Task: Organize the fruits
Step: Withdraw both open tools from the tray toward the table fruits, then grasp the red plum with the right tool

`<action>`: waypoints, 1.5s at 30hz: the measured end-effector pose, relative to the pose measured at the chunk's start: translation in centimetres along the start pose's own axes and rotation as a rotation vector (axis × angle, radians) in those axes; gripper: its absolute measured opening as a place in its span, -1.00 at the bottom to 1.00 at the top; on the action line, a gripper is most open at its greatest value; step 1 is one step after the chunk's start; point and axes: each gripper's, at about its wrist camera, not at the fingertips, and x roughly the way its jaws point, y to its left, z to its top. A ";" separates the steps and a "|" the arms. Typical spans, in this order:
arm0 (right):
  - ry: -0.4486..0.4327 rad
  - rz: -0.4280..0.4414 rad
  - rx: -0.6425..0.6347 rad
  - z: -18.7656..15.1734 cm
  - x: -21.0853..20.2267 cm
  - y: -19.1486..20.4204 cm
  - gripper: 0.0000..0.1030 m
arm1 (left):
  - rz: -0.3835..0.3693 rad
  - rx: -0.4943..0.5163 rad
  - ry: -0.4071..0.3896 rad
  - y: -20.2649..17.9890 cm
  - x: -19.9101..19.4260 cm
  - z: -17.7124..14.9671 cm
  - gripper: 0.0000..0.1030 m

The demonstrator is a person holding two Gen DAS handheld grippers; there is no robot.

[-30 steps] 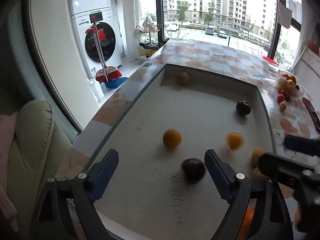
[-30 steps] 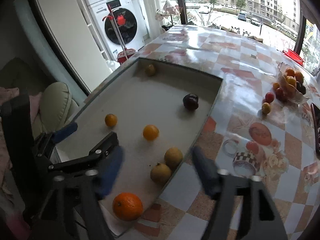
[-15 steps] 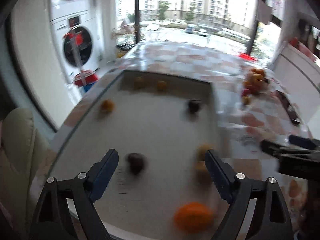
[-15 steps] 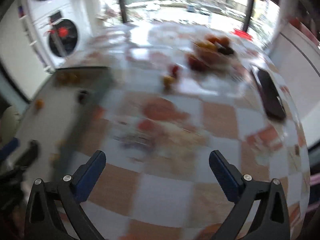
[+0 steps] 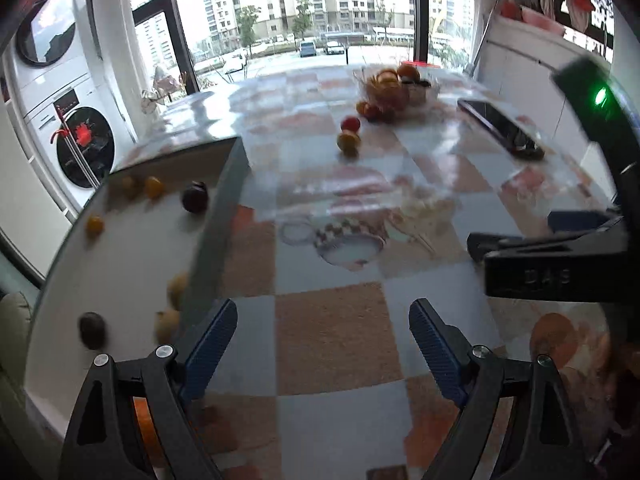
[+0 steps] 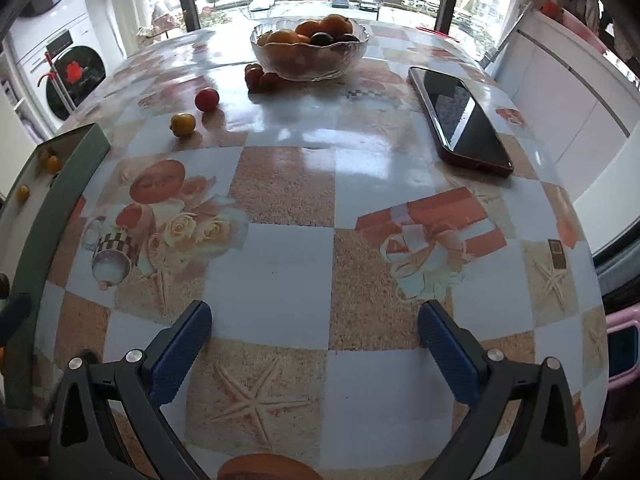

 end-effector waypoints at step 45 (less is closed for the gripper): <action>-0.024 0.258 -0.170 9.7 3.9 9.3 -0.17 | -0.017 -0.026 0.002 -0.2 1.3 -0.2 1.00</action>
